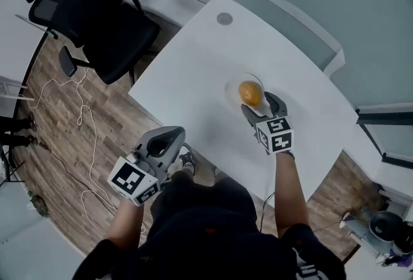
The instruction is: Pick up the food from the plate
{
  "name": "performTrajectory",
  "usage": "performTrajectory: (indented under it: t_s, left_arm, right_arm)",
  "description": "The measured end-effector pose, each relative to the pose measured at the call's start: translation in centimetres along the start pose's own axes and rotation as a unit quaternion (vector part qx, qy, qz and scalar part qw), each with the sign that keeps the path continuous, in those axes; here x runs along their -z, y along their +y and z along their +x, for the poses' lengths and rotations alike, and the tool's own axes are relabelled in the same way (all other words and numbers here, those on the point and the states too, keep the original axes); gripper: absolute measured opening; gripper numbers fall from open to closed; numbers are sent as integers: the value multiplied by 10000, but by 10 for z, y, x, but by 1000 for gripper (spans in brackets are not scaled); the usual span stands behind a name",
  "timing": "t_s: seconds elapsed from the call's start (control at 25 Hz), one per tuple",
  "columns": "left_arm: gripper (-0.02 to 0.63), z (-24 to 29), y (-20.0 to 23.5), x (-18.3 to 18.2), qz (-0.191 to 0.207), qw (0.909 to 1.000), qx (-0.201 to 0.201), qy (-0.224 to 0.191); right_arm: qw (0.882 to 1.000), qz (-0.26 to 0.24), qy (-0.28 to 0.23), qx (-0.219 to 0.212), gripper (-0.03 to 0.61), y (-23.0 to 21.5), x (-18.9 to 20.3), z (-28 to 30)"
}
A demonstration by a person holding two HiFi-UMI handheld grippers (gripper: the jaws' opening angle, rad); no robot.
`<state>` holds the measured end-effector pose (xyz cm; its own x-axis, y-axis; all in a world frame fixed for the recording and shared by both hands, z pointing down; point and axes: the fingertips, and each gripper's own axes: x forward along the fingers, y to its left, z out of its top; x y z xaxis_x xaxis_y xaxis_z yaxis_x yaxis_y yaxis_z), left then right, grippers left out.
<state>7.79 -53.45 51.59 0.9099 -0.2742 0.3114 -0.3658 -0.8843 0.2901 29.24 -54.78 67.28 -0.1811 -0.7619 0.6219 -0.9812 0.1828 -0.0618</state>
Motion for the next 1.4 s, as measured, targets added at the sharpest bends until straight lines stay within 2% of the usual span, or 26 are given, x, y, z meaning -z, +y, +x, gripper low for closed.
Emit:
performTrajectory:
  t_s: [0.24, 0.4, 0.48, 0.56, 0.84, 1.04, 1.2, 1.4]
  left_arm:
    - [28, -2, 15, 17, -159, 9997, -121, 132]
    - [28, -3, 16, 24, -188, 9994, -196, 208]
    - [28, -4, 17, 25, -183, 9994, -211, 215]
    - [28, -6, 17, 22, -167, 9994, -215, 194]
    - [28, -11, 7, -3, -33, 10000, -53, -56]
    - [28, -24, -8, -33, 153, 9992, 131, -338]
    - [28, -33, -21, -61, 322, 9967, 311, -676]
    - [28, -48, -35, -92, 740, 9909, 413, -1047]
  right_arm:
    - [9985, -4, 540, 61, 379, -15, 27, 59]
    - [9960, -26, 893, 23, 379, -22, 44, 77]
    - [9960, -103, 879, 75, 376, -22, 43, 78]
    - [9977, -181, 629, 190, 373, -21, 32, 70]
    - [9966, 133, -582, 574, 371, -12, -37, 0]
    - [9874, 222, -1320, 839, 371, 11, -81, -69]
    - [9806, 260, -1769, 799, 371, 34, -110, -123]
    - [9699, 278, -2288, 779, 370, 64, -140, -181]
